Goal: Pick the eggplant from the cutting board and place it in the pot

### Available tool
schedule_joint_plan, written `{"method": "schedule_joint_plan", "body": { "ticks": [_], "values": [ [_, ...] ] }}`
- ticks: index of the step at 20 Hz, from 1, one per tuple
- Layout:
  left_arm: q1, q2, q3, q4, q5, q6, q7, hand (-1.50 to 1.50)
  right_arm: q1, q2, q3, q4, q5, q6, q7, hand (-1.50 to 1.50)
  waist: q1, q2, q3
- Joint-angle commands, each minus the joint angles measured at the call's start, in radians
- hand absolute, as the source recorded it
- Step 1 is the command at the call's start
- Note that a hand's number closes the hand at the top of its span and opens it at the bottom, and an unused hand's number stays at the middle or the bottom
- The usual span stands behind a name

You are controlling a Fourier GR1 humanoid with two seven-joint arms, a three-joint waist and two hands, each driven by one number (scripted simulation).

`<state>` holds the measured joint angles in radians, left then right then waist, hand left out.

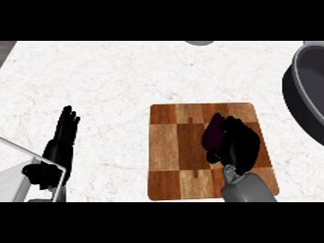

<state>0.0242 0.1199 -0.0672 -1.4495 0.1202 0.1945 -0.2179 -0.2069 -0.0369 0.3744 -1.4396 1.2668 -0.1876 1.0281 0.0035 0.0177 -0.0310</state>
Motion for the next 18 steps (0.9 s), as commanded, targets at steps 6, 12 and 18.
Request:
{"method": "schedule_joint_plan", "body": {
  "ticks": [6,12,18],
  "values": [
    [-0.037,-0.006,0.004,-0.023,-0.011,-0.021,-0.041,0.0,-0.2,-0.15,-0.502,0.154,-0.097,0.028,0.174,1.5,0.005,0.041,0.034],
    [-0.085,-0.028,-0.036,0.0,-0.033,-0.039,-0.06,0.0,-0.372,-0.334,-0.675,0.322,-0.02,0.031,0.199,1.5,0.083,0.058,0.033],
    [-0.131,-0.035,-0.08,0.022,-0.043,-0.061,-0.063,0.0,-0.511,-0.497,-0.739,0.481,0.139,0.041,0.231,1.5,0.161,0.07,0.031]
  ]
}}
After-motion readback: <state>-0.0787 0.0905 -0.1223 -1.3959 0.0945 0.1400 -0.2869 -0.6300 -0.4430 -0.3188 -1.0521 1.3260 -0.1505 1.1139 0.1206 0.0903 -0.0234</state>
